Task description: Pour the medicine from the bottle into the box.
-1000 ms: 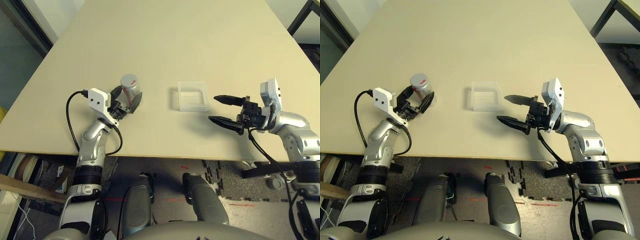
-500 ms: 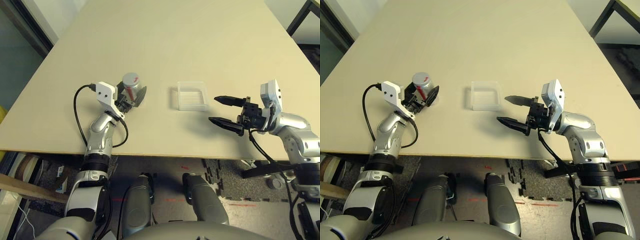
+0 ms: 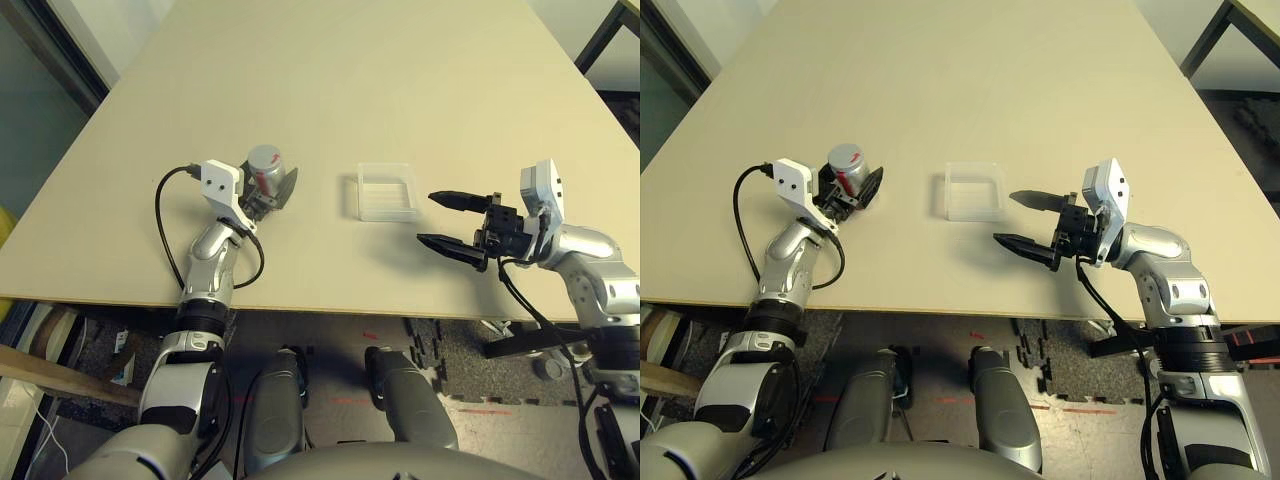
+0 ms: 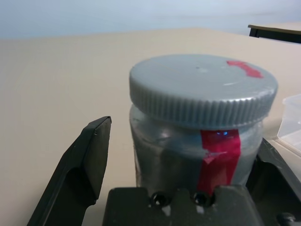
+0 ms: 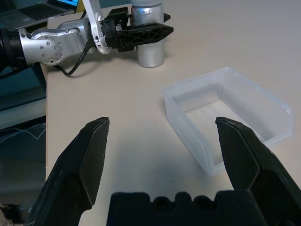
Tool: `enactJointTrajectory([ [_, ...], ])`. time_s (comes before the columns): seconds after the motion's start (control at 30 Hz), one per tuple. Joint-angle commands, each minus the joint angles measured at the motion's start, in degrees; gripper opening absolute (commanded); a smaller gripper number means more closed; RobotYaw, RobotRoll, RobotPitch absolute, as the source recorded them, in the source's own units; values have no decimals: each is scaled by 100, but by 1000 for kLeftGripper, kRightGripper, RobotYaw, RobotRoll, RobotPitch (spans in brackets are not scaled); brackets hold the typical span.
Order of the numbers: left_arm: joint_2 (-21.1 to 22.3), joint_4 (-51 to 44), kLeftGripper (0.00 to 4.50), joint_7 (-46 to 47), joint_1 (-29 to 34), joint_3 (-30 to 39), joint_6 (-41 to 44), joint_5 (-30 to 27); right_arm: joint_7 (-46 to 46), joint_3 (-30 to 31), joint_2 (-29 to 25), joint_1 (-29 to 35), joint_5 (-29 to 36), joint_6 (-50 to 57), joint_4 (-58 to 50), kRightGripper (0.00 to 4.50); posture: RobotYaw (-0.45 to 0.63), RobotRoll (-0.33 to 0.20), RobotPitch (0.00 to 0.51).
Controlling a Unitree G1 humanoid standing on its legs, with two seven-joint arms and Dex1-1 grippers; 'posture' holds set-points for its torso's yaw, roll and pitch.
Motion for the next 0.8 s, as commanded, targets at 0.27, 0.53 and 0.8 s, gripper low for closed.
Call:
enactJointTrajectory([
  [0.27,-70,381,3208,-30,-226,-79,-38,92,-18,20,0,119,-52,-96,17,4500,-180,0,169],
  [0.53,-6,202,2720,-329,-148,-95,145,-21,-81,-17,20,102,1,-51,-29,4500,-183,0,169],
  [0.8,171,-586,2720,-1098,-191,-83,966,-493,-170,-168,-67,-262,471,639,-227,4500,-183,0,161],
])
